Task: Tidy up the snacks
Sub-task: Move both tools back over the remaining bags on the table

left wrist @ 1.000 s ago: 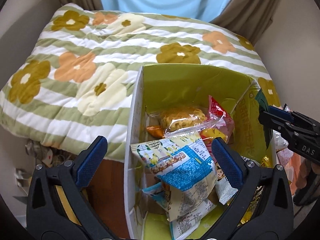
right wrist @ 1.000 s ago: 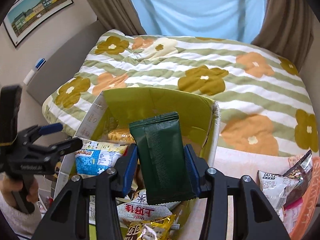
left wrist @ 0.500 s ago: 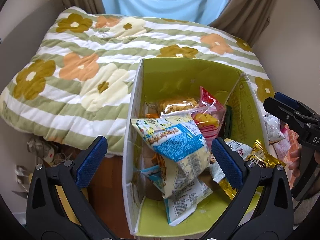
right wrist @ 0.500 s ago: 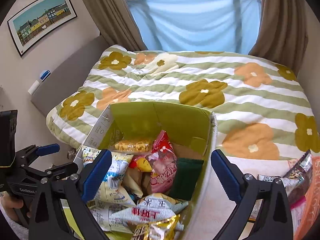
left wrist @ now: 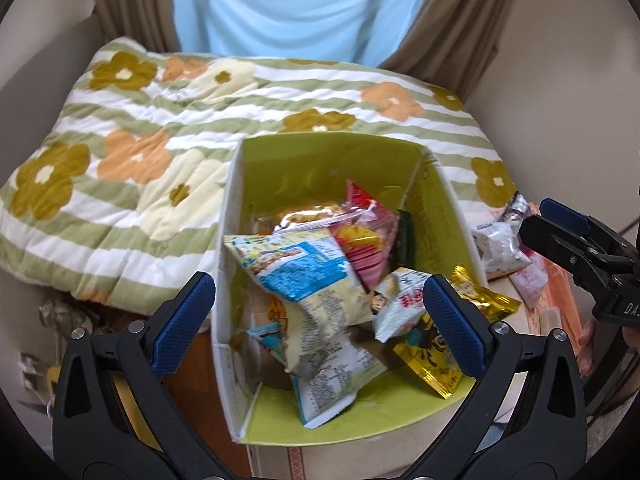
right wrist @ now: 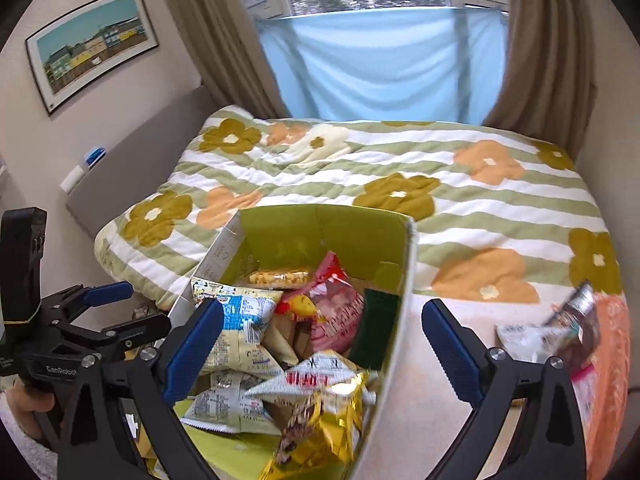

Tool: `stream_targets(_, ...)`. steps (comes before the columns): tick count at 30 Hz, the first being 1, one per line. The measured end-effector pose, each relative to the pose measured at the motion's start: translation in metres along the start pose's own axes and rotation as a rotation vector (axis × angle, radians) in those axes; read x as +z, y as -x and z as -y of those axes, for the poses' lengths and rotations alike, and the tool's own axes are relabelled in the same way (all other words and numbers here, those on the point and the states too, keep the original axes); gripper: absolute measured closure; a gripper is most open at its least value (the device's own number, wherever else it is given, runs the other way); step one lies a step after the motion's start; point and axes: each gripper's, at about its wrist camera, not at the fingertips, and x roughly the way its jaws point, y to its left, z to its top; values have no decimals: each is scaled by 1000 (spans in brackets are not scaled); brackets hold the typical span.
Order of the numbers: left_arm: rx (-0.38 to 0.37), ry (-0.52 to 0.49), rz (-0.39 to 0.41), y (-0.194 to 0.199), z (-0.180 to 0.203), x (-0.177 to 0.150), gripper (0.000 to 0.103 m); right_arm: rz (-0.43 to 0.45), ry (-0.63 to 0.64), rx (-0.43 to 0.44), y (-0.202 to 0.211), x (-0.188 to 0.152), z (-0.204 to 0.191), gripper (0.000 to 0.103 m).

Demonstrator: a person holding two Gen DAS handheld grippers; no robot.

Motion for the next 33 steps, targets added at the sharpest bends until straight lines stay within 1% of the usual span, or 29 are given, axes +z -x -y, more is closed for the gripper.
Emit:
stream_targets(3, -43, -30, 10, 1, 14, 2, 0, 31, -30, -28, 19, -10, 3, 4)
stream_targets(5, -89, -58, 13, 1, 27, 4, 0, 49, -65, -75, 35, -18, 10, 4)
stream_targets(6, -97, -68, 15, 0, 33, 4, 0, 57, -79, -85, 41, -21, 13, 4)
stream_targets(11, -157, -122, 31, 4, 75, 7, 0, 97, -146, -173, 76, -41, 40, 4)
stream_targets(17, -197, -202, 24, -3, 147, 10, 0, 121, -236, -249, 112, -68, 86, 4)
stream_targets(21, -232, -195, -29, -24, 202, 9, 0, 68, -273, -321, 133, -88, 127, 4)
stream_targets(26, -237, -166, -93, -62, 259, 1, 0, 42, -293, -397, 158, -113, 171, 4)
stream_targets(28, -222, -169, -110, -78, 281, 1, 0, 22, -310, -413, 162, -123, 188, 4)
stream_targets(30, -189, -177, -125, -95, 300, 2, 0, 10, -343, -411, 167, -136, 207, 4)
stream_targets(33, -157, -159, -142, -117, 316, 5, 0, -10, -384, -408, 168, -154, 230, 4)
